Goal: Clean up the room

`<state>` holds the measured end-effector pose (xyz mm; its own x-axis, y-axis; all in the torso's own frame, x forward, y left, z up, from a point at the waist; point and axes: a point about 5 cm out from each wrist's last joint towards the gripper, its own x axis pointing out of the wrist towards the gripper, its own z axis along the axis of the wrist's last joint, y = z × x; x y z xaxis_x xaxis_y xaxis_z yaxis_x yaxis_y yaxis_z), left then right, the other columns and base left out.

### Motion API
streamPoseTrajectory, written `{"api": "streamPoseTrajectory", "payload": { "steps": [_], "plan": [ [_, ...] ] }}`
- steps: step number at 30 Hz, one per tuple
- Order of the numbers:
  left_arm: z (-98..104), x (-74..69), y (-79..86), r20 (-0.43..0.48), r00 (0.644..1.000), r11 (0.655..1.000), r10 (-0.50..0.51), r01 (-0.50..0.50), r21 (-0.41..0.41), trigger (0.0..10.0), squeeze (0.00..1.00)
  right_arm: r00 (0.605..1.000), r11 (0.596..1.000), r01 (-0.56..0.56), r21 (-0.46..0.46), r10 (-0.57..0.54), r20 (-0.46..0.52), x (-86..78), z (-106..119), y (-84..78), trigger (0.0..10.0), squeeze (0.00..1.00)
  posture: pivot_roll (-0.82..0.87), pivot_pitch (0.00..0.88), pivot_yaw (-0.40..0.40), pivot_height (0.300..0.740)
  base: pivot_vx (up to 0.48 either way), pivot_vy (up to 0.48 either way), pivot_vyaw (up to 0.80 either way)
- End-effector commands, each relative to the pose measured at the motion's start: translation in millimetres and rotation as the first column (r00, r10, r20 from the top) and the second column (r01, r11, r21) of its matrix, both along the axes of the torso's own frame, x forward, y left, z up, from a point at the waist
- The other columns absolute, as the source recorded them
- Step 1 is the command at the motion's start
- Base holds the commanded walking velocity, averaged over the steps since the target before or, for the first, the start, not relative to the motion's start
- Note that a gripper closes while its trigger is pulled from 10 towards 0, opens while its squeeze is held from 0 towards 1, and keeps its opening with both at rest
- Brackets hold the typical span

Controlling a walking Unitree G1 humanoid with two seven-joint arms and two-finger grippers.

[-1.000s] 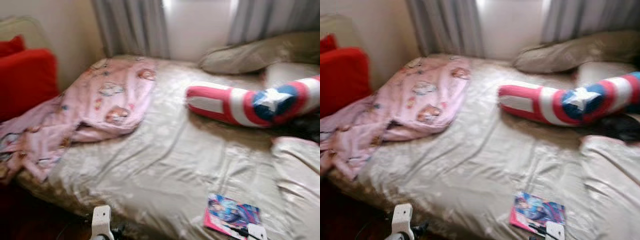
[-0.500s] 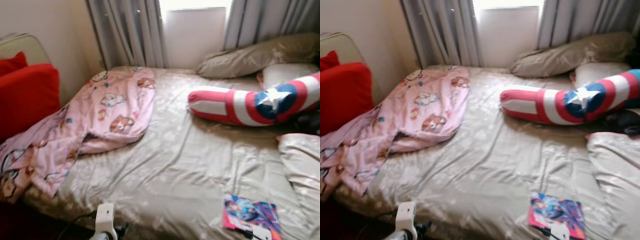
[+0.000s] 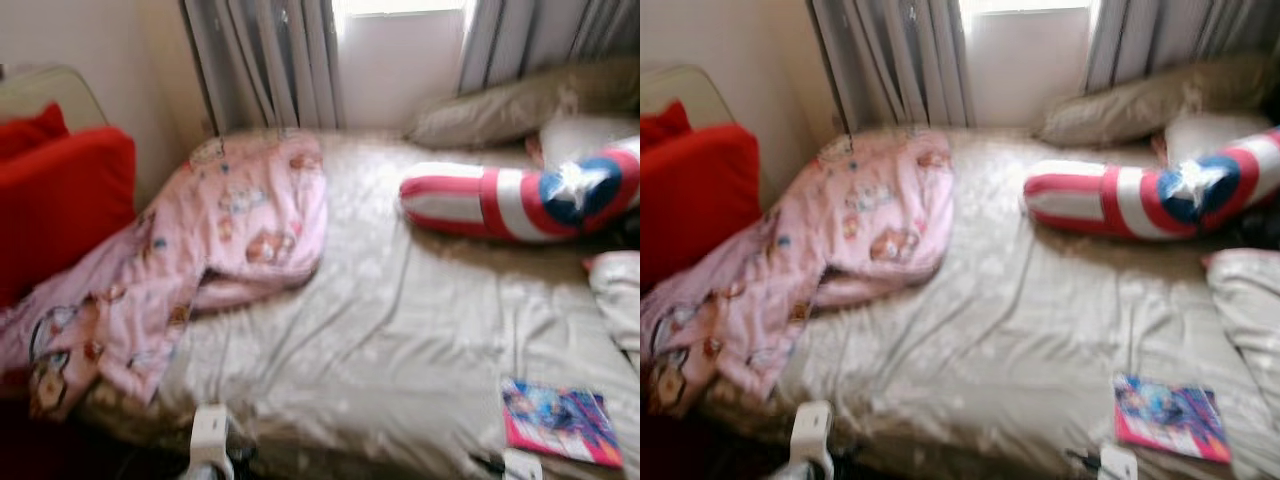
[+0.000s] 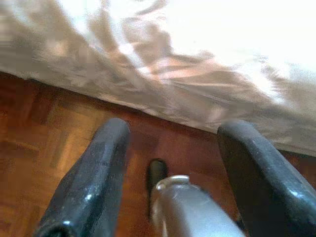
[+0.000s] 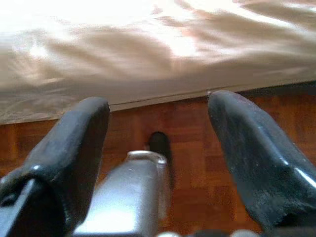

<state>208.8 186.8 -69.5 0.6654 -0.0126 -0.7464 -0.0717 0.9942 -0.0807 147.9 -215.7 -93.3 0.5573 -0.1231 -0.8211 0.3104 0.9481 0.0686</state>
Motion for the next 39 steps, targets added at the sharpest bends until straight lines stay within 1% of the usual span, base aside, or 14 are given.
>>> {"api": "streamPoseTrajectory", "payload": {
  "steps": [1,19,30,39],
  "plan": [
    [-2.9,-6.2,6.4,-0.027,1.0,1.0,0.004,-0.004,0.019,10.0,0.0,1.0,1.0,-0.014,0.015,0.014,0.002,2.7,-0.3,6.4,10.0,0.0,0.01,0.0,0.05,0.74,0.0,0.48,0.0],
    [-2.7,-6.0,6.3,-0.022,1.0,1.0,0.011,-0.011,0.018,10.0,0.0,0.999,0.999,-0.032,0.019,0.032,-0.01,1.2,-1.2,7.6,10.0,0.0,0.01,0.0,0.05,0.74,0.0,0.48,0.0],
    [-3.5,-7.6,6.3,-0.022,1.0,1.0,0.007,-0.006,0.024,10.0,0.0,1.0,0.999,-0.005,0.033,0.005,-0.005,-1.3,-1.8,6.8,10.0,0.0,0.0,0.0,0.055,0.74,0.0,0.48,0.0],
    [-3.8,-8.6,7.1,-0.021,1.0,1.0,0.011,-0.011,0.024,10.0,0.0,1.0,0.999,-0.005,0.04,0.005,-0.002,-1.6,-1.8,6.9,10.0,0.0,0.01,0.0,0.053,0.74,0.0,0.48,0.0]
  ]
}}
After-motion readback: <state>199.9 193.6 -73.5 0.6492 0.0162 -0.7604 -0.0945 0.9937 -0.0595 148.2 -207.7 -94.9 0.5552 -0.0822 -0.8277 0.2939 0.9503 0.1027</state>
